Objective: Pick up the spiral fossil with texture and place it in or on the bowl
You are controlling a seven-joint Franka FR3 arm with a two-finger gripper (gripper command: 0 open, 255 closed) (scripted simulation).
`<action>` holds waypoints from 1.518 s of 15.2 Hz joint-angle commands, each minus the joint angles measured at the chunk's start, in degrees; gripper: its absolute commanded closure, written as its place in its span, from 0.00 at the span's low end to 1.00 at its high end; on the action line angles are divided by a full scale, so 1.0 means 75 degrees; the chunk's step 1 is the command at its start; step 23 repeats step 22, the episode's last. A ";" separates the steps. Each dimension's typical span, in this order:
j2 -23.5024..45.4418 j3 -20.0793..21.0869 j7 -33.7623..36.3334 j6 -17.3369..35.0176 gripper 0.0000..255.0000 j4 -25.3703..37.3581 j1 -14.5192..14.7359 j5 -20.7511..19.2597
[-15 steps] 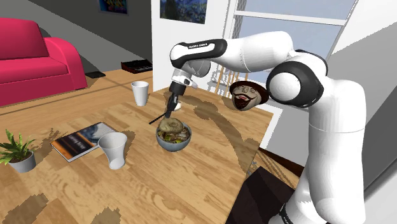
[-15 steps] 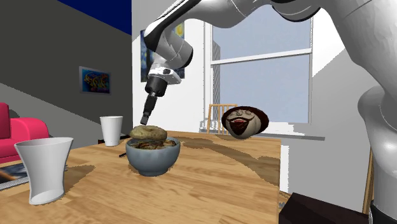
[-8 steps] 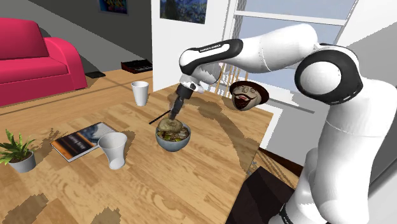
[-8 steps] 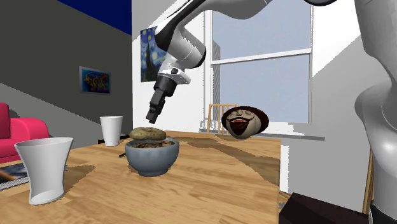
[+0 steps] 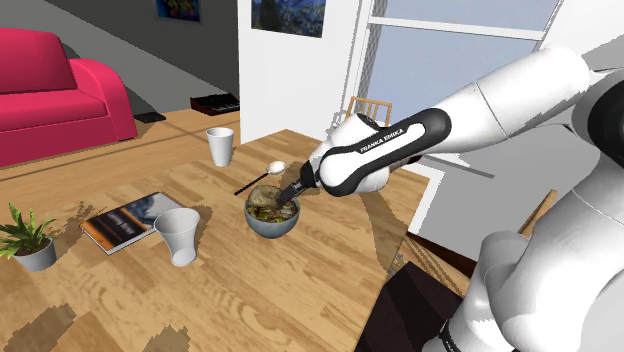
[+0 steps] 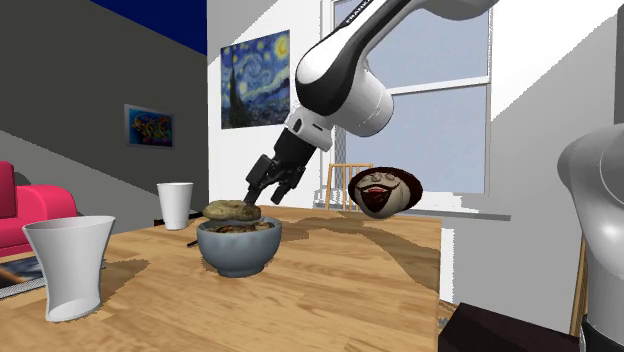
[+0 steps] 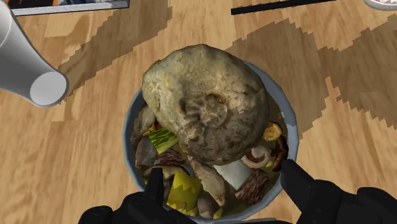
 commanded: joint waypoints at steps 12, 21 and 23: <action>0.0835 -0.0252 -0.0658 0.0728 0.00 0.0239 0.0554 0.1076; 0.0836 -0.0267 -0.0695 0.0727 1.00 0.0237 0.0560 0.1105; 0.0848 -0.0260 -0.0693 0.0745 1.00 0.0234 0.0571 0.1118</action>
